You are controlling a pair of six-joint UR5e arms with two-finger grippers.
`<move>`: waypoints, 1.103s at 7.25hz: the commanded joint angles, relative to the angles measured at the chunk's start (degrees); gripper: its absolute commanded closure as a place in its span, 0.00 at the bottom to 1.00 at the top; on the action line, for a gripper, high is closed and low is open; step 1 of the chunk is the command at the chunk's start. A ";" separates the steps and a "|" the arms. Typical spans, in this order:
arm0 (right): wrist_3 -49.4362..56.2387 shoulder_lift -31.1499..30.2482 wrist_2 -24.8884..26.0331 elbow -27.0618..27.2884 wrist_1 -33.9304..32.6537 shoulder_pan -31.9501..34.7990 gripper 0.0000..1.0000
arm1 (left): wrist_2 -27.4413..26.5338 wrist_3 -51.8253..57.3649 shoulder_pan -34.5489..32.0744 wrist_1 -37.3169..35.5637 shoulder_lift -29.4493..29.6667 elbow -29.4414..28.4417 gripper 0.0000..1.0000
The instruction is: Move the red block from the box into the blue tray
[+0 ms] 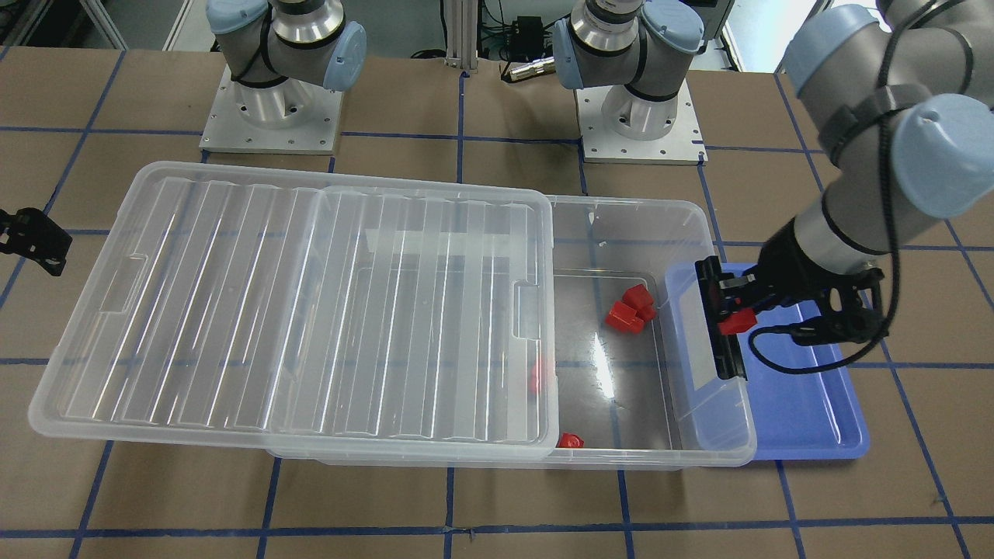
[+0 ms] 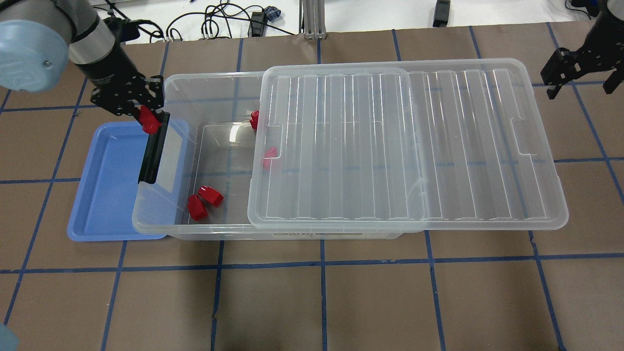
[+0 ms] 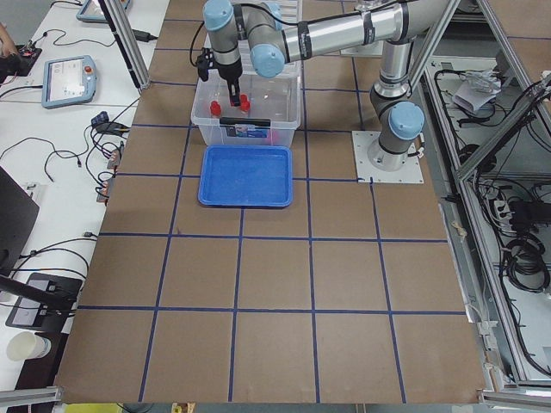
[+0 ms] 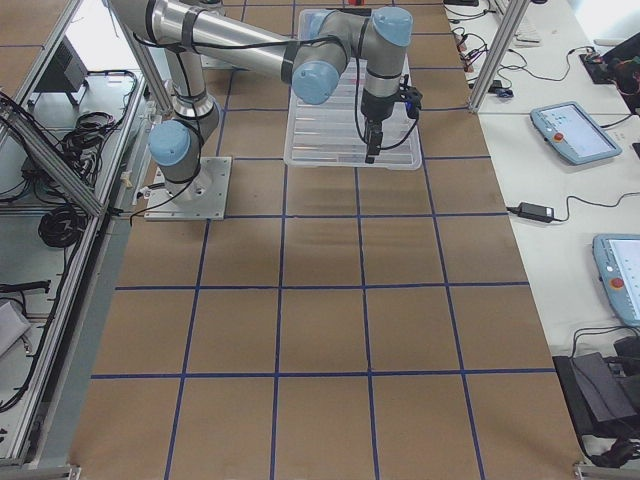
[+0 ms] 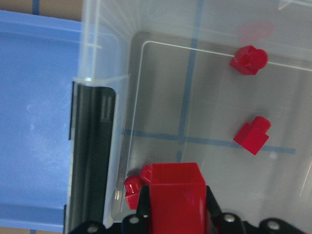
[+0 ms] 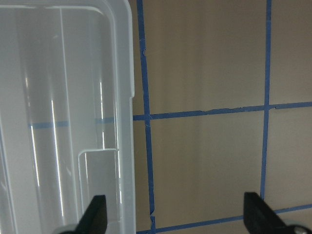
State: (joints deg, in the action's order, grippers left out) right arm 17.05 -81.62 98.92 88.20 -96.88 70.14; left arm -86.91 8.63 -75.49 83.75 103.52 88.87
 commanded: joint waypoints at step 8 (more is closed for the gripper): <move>-0.09 5.33 -0.83 3.29 -0.95 -4.75 0.00 | -0.10 19.59 13.09 -17.57 10.30 10.90 0.00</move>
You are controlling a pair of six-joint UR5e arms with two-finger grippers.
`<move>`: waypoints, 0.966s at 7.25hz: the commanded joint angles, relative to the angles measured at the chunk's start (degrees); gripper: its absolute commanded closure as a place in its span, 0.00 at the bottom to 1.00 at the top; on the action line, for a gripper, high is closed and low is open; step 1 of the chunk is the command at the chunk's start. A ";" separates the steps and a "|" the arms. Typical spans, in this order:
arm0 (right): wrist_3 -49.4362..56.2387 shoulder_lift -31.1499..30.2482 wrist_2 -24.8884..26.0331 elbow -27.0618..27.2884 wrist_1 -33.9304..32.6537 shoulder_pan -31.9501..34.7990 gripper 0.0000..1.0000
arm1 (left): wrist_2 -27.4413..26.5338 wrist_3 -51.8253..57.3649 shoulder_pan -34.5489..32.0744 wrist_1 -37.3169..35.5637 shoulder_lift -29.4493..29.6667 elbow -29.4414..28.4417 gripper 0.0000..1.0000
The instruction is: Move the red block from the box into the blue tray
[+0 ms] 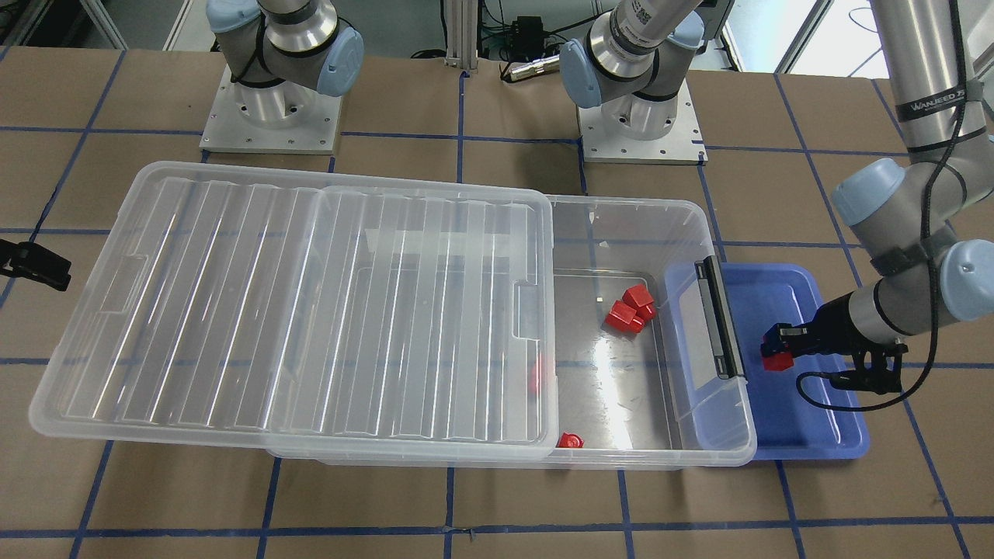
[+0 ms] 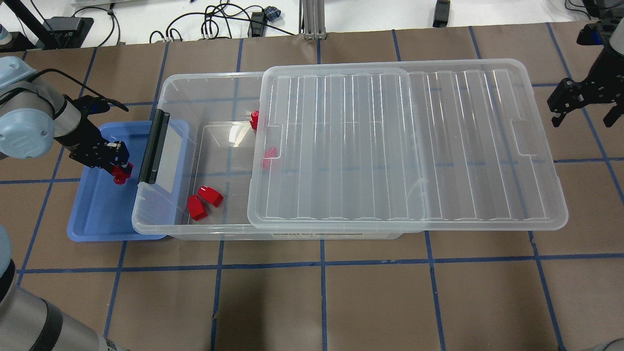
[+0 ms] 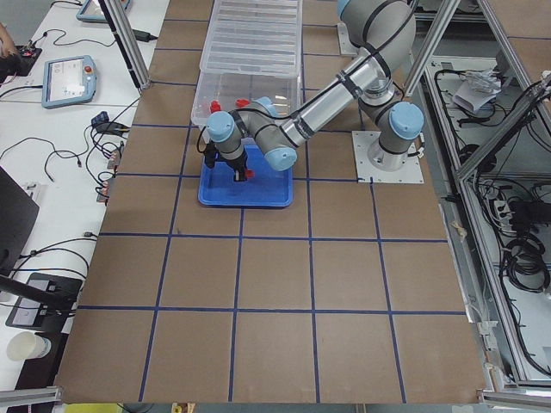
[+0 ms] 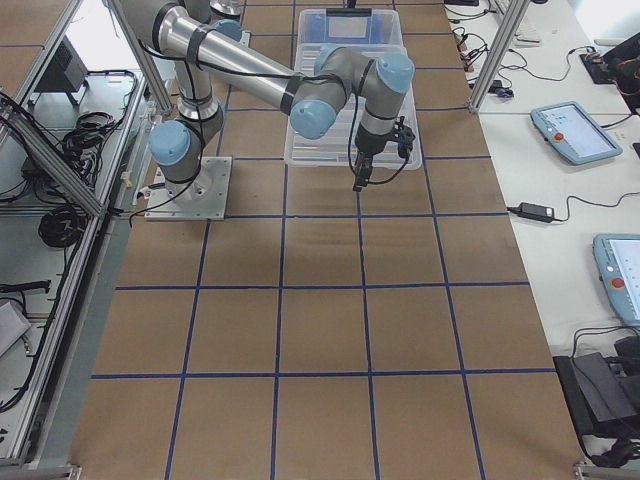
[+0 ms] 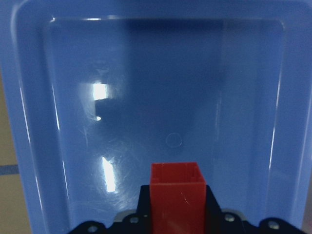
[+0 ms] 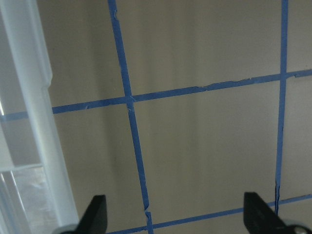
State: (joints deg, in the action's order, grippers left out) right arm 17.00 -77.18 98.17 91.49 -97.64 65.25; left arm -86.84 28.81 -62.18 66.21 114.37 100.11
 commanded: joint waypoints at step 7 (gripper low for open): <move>-8.10 1.33 -0.26 -0.09 0.25 6.10 0.00 | -1.48 -27.00 -19.61 24.06 -15.81 -16.88 0.00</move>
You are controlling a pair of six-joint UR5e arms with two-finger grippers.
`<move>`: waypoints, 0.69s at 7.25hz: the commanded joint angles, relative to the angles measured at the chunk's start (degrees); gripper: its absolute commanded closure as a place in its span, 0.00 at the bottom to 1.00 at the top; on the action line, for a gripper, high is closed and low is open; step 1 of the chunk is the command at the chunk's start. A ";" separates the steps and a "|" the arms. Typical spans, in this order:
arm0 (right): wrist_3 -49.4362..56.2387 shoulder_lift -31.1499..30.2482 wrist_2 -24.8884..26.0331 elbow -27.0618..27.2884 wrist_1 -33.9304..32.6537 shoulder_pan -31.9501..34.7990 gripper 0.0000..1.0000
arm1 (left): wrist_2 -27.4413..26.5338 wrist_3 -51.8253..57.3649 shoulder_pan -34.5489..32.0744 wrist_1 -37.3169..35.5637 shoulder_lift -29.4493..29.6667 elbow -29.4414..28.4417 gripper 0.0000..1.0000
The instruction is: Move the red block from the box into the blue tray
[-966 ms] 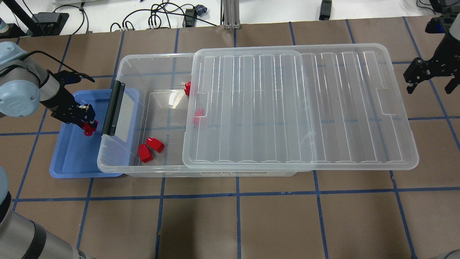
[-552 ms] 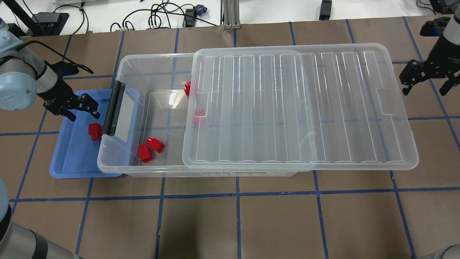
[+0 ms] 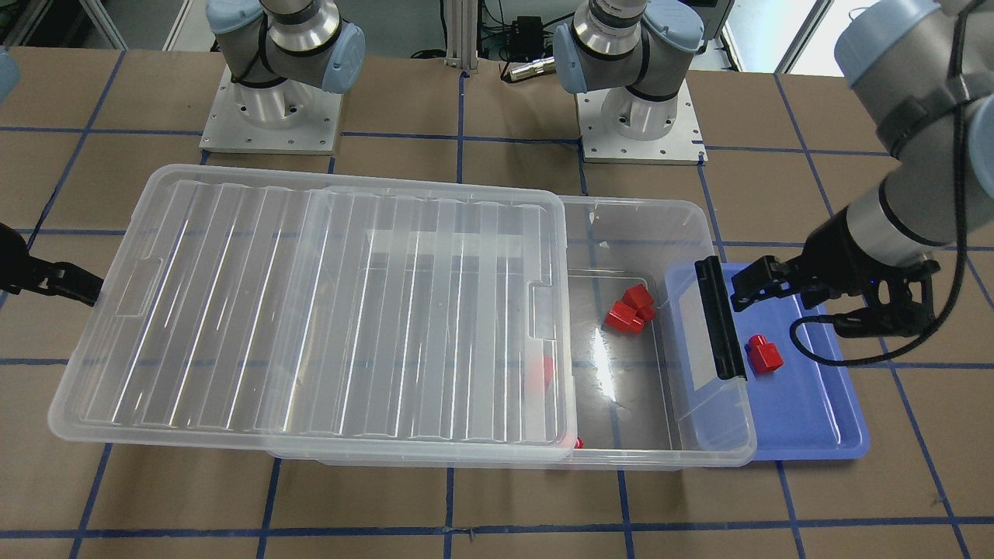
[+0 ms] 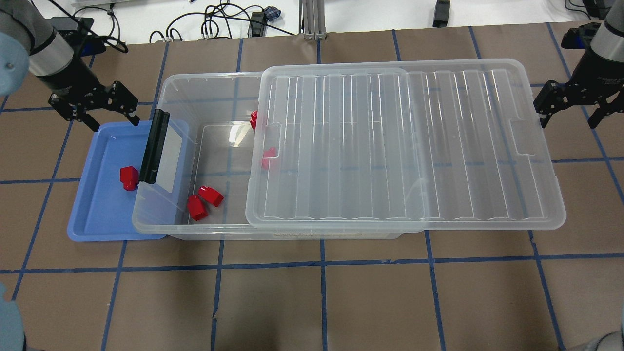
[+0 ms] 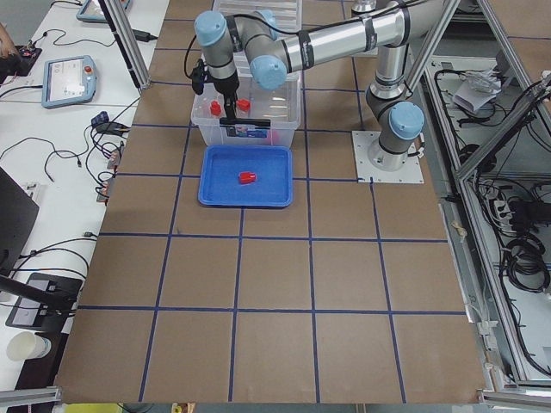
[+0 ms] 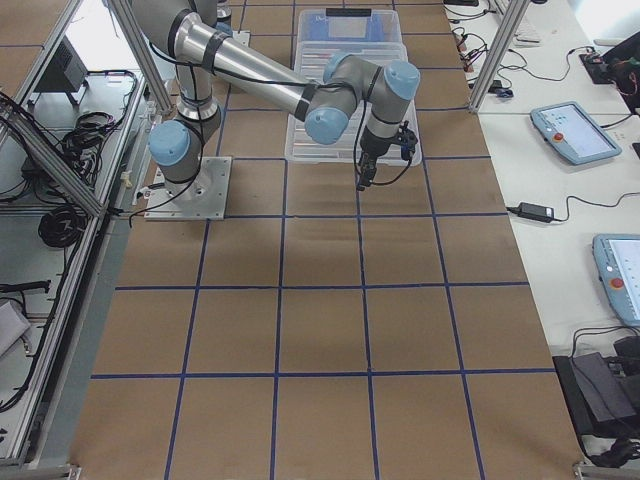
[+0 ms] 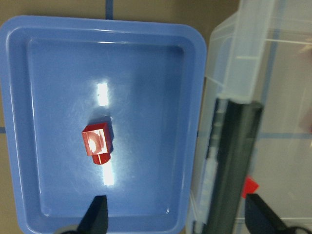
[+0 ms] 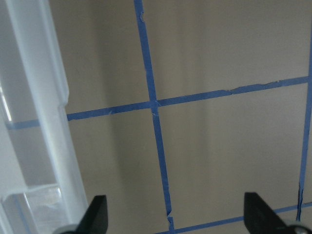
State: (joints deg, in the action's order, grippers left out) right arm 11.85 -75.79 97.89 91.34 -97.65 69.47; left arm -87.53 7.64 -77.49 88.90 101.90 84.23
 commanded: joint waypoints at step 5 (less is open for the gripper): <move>-10.60 -0.06 0.02 0.07 0.27 9.35 0.00 | -0.97 -6.76 -10.22 3.12 -8.74 0.49 0.00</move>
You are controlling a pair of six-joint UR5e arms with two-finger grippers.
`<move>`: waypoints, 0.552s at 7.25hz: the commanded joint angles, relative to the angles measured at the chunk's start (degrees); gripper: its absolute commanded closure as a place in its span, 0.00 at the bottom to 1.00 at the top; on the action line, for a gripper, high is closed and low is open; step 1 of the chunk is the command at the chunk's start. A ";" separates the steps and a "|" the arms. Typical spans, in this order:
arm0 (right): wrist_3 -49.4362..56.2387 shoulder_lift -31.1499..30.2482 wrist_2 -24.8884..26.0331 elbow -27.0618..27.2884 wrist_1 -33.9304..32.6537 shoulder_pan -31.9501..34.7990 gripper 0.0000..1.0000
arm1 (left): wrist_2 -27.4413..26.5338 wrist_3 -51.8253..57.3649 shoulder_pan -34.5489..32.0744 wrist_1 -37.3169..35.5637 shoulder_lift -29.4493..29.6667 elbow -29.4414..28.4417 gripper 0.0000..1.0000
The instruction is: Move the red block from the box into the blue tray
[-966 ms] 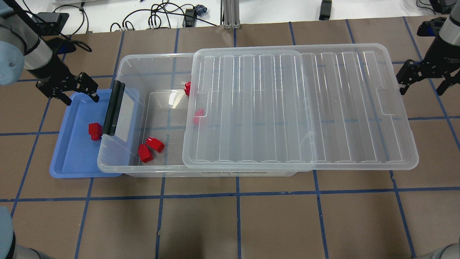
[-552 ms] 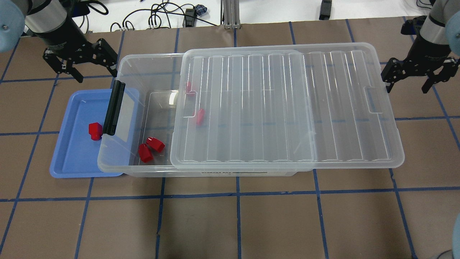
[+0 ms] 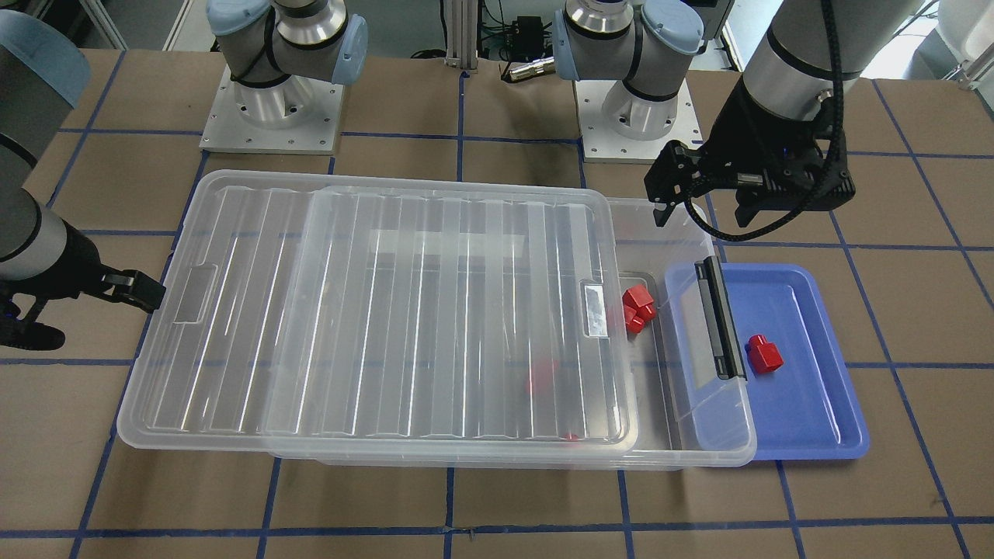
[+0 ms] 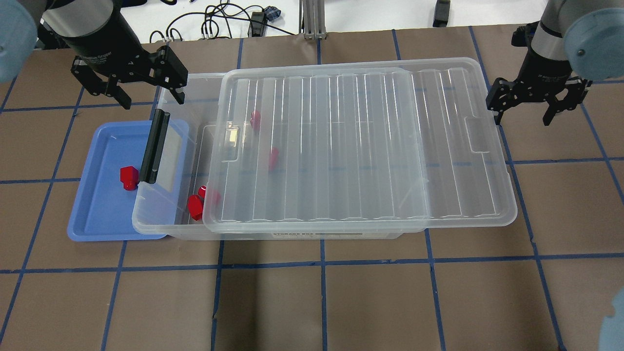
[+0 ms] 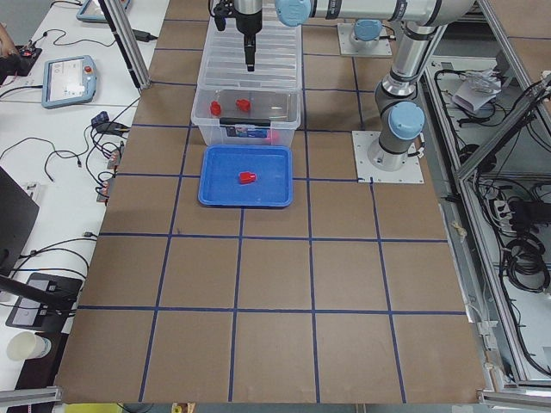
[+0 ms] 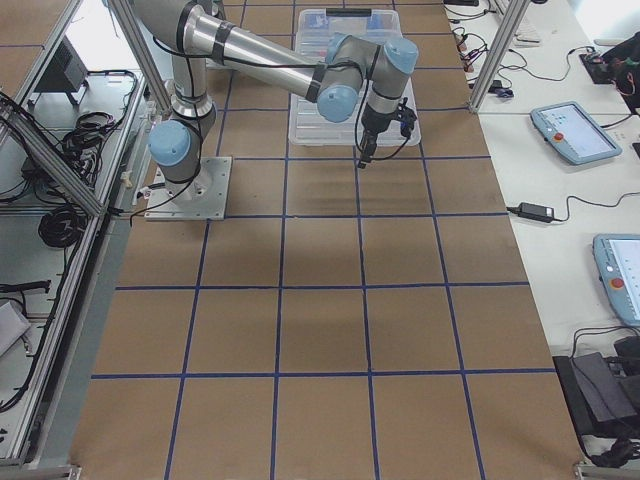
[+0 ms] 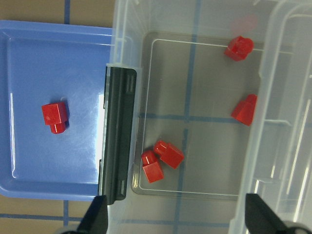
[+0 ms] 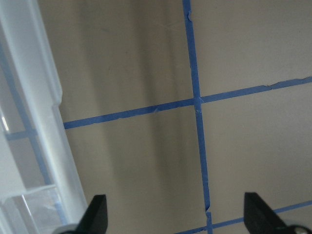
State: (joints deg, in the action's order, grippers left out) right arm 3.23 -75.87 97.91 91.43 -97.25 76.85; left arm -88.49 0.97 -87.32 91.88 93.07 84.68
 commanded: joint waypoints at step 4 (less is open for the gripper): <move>-5.25 0.02 -0.09 -0.37 -0.39 7.08 0.00 | -2.98 0.70 -0.92 -0.55 -1.21 0.14 0.00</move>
State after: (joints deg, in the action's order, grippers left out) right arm -1.79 -75.78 97.86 91.14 -97.64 83.18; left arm -89.34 1.40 -88.19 91.75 92.42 84.78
